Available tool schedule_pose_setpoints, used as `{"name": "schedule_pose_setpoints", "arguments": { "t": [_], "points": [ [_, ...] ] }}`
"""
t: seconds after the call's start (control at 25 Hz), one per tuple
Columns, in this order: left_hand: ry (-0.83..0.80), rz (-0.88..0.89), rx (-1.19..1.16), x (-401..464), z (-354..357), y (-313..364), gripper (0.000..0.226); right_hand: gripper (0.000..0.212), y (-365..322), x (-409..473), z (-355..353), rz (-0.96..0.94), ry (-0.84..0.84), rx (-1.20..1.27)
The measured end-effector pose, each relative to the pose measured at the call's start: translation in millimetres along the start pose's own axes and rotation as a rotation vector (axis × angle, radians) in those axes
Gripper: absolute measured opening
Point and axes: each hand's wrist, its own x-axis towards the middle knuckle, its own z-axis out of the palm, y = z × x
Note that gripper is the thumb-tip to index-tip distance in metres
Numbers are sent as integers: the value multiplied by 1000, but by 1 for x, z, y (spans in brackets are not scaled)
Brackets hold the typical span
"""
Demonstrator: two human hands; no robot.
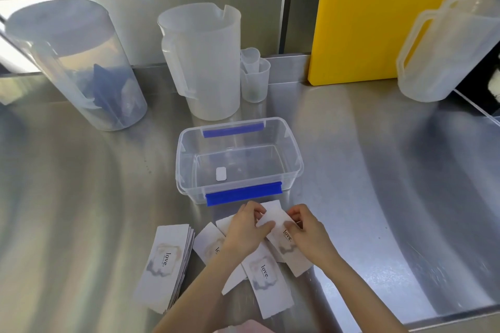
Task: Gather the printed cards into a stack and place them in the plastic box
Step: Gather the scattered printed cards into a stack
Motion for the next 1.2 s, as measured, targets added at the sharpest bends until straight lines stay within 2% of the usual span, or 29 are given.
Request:
{"name": "schedule_pose_setpoints", "arguments": {
  "t": [0.12,0.28,0.48,0.56,0.72,0.92,1.0,1.12,1.2],
  "points": [
    [-28,-73,-331,-11,-12,3,16,9,-12,-6,-1,37,5,180],
    [-84,-140,-608,-31,-14,0,15,13,-24,-17,2,51,9,290],
    [-1,-155,-720,-53,-7,-8,16,5,-23,-32,9,35,-35,319],
    [48,-186,-725,-61,-8,-13,14,10,-17,-36,11,15,-32,308],
    [150,-169,-719,-74,-16,-28,15,9,0,-46,17,-12,9,70],
    [285,-200,-649,-86,-26,-39,14,48,10,-53,40,-36,-58,-386],
    [319,-221,-672,-90,-28,-41,14,56,10,-54,49,-64,-40,-545],
    [341,-253,-683,-94,-30,-44,17,60,10,-52,54,-49,-26,-593],
    [358,-264,-681,-95,-31,-45,18,56,9,-52,51,-7,-50,-485]
  ]
}}
